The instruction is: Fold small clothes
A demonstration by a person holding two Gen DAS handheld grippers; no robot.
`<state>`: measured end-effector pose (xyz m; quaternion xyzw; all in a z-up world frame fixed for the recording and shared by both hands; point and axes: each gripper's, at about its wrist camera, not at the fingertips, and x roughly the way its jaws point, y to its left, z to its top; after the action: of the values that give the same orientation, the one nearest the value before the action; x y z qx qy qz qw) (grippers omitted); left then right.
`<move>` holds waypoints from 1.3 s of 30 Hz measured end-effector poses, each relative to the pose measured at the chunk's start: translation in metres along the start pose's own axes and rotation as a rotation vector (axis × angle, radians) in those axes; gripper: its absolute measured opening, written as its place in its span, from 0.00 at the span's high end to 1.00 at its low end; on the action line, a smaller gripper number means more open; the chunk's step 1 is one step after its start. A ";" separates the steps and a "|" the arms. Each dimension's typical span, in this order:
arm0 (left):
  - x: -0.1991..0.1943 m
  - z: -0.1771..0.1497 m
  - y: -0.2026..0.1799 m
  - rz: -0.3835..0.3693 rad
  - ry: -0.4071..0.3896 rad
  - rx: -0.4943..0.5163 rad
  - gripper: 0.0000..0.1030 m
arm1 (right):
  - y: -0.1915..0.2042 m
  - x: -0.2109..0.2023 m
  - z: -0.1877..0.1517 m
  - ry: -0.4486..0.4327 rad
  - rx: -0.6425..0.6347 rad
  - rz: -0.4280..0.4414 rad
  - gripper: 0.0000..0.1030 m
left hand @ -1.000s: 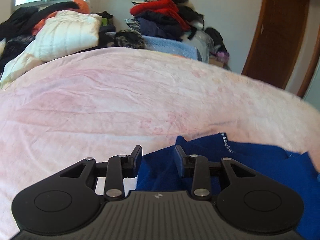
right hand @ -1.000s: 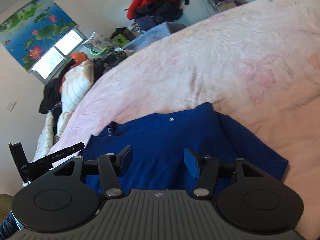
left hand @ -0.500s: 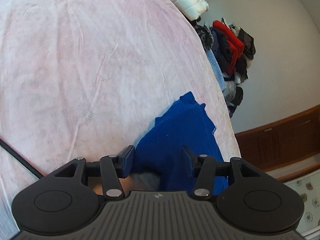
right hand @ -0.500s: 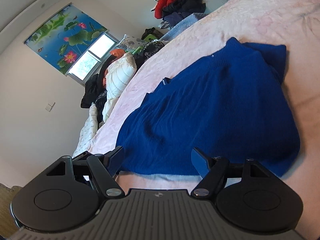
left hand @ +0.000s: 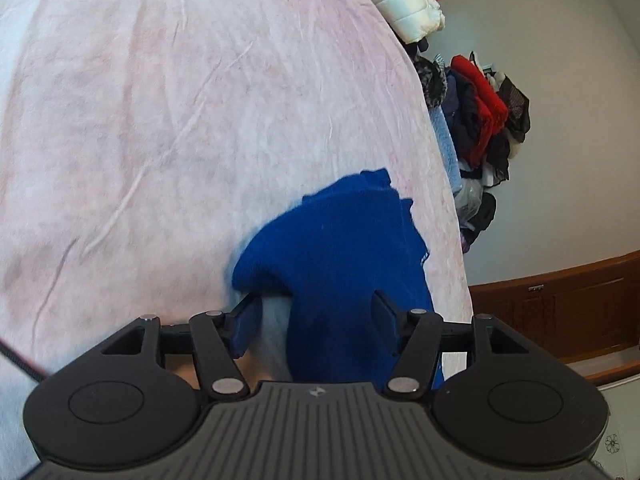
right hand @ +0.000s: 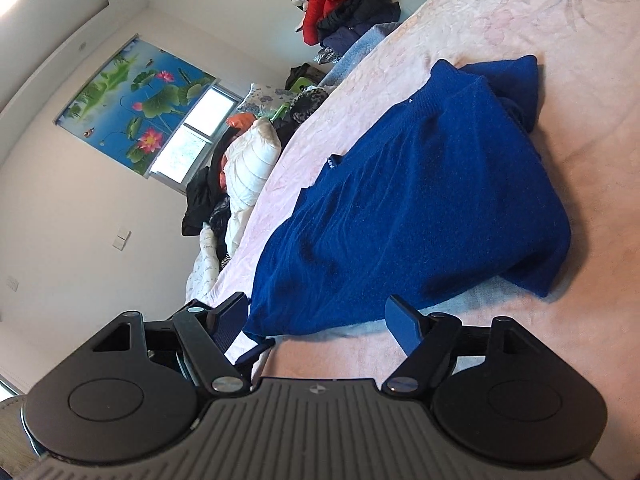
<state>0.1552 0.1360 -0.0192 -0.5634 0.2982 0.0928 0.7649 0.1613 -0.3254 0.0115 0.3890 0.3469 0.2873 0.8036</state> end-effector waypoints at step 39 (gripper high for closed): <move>0.058 -0.256 -0.159 -0.152 0.161 1.170 0.94 | -0.118 -0.026 0.090 -0.173 0.417 0.200 0.12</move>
<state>0.1879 -0.1650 0.0282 -0.0732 0.3159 -0.1849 0.9277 0.2388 -0.4456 -0.0362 0.6018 0.2886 0.2533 0.7003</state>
